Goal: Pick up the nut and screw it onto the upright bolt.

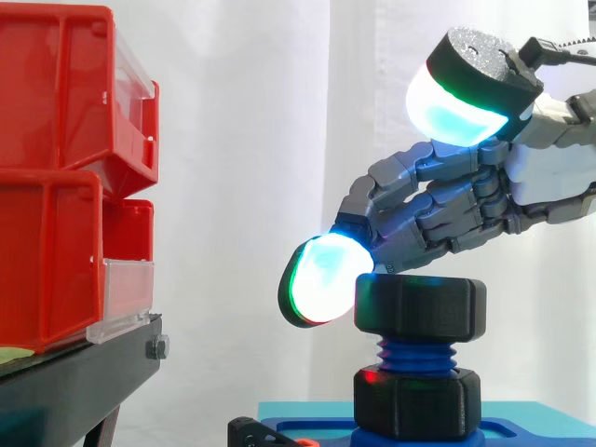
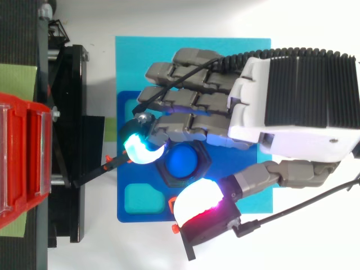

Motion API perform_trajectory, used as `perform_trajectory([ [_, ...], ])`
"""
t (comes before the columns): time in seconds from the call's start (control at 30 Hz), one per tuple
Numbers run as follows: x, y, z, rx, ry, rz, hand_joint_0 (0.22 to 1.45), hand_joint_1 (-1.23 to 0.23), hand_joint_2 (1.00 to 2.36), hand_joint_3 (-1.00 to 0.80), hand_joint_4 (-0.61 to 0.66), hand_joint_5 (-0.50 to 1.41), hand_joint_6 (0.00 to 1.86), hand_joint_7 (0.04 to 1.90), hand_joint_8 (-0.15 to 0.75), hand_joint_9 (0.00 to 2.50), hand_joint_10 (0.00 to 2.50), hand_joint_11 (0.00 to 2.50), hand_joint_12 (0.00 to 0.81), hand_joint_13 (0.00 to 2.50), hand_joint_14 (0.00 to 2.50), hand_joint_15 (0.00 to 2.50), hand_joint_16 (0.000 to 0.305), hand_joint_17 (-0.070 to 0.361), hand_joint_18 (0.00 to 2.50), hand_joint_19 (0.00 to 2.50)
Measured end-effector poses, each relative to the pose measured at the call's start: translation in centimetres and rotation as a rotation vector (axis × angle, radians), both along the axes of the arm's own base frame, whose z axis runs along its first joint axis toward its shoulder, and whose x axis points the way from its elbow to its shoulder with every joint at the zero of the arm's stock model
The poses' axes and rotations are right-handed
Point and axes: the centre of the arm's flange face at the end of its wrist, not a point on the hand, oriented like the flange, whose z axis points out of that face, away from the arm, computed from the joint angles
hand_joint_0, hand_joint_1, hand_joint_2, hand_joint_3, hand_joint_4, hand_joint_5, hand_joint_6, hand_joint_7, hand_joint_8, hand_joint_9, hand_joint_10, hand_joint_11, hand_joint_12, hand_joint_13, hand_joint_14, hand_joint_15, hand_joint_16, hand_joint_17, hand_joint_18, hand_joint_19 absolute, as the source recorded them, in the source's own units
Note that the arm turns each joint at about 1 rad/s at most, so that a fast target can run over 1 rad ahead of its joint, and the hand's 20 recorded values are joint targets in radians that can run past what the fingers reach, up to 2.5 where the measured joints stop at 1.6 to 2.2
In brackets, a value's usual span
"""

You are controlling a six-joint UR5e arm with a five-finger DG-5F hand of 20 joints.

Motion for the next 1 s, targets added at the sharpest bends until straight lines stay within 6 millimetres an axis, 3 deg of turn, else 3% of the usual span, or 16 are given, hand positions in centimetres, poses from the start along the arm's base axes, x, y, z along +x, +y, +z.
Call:
perform_trajectory([
  [0.37,-0.1,-1.4,0.0,-0.004,0.001,-0.015,0.49,-0.15,1.0,-0.5,0.26,-0.06,0.5,1.15,0.262,0.42,0.0,0.0,0.315,0.17,0.0,0.0,0.037,0.083,0.0,0.0],
  [0.57,-0.1,-2.2,0.0,-0.009,0.003,-0.016,0.51,-0.21,1.0,-0.5,0.2,0.02,0.5,1.32,0.272,0.66,0.0,0.0,0.284,0.37,0.0,0.0,0.03,0.067,0.0,0.0],
  [0.8,-0.1,-3.0,0.0,-0.021,-0.003,-0.017,0.53,-0.27,1.0,-0.5,0.08,0.08,0.53,1.33,0.253,1.16,0.0,0.0,0.197,0.72,0.0,0.0,0.016,0.035,0.37,0.0],
  [1.0,-0.1,-3.5,0.2,-0.025,-0.007,-0.008,0.53,-0.29,1.0,-0.5,0.04,0.08,0.55,1.31,0.202,1.29,0.0,0.0,0.161,0.81,0.0,0.0,0.012,0.027,0.49,0.0],
])
